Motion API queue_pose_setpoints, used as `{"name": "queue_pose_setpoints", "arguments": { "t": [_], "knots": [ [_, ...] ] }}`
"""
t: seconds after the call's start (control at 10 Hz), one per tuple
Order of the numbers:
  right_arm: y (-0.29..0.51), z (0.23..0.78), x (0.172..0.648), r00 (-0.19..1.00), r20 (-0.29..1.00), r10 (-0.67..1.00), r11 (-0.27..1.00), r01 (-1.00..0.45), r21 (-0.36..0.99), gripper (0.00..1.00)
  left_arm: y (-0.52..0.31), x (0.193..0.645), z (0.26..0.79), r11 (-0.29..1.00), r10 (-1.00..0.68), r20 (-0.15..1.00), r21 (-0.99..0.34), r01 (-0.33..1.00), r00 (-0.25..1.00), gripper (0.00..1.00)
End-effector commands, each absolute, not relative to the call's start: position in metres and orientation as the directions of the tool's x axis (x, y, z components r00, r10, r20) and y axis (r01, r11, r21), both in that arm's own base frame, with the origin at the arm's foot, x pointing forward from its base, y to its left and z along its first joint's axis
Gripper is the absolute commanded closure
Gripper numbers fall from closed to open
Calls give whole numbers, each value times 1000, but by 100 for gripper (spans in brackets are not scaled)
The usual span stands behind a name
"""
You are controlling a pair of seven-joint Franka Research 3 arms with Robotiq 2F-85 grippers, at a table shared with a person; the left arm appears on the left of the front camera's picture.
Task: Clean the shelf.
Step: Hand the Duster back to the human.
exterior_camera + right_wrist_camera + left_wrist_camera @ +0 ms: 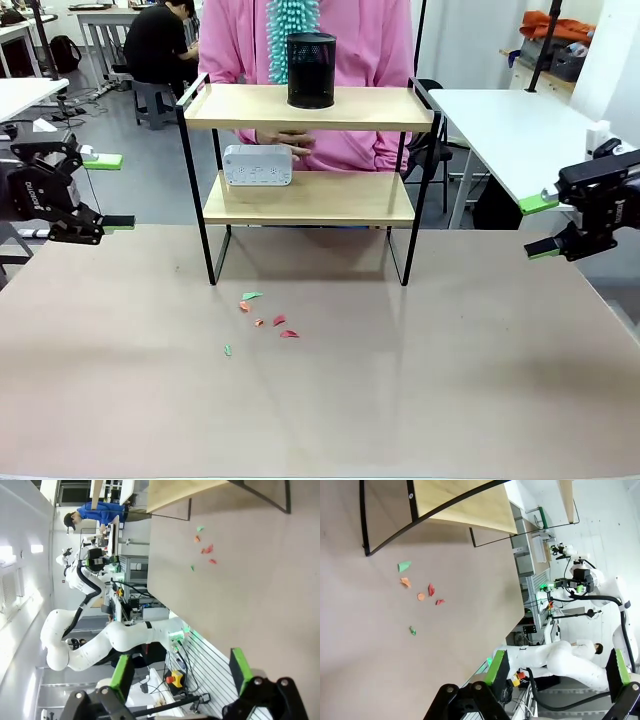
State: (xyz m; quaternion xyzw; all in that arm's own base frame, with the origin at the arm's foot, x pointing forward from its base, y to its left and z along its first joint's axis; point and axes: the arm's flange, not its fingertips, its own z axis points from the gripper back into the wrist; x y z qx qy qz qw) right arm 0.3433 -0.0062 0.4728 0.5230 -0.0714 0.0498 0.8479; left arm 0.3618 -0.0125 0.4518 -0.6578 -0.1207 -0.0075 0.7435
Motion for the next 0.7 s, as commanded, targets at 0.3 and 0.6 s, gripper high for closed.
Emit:
{"name": "queue_pose_setpoints", "arguments": {
  "t": [0.3,0.6],
  "knots": [
    [-9,473,345,984,175,21,441,-166,882,0,-13,359,454,127,139,176,-979,159,974,0],
    [-9,473,345,984,175,21,441,-166,882,0,-13,359,454,127,139,176,-979,159,974,0]
  ]
}}
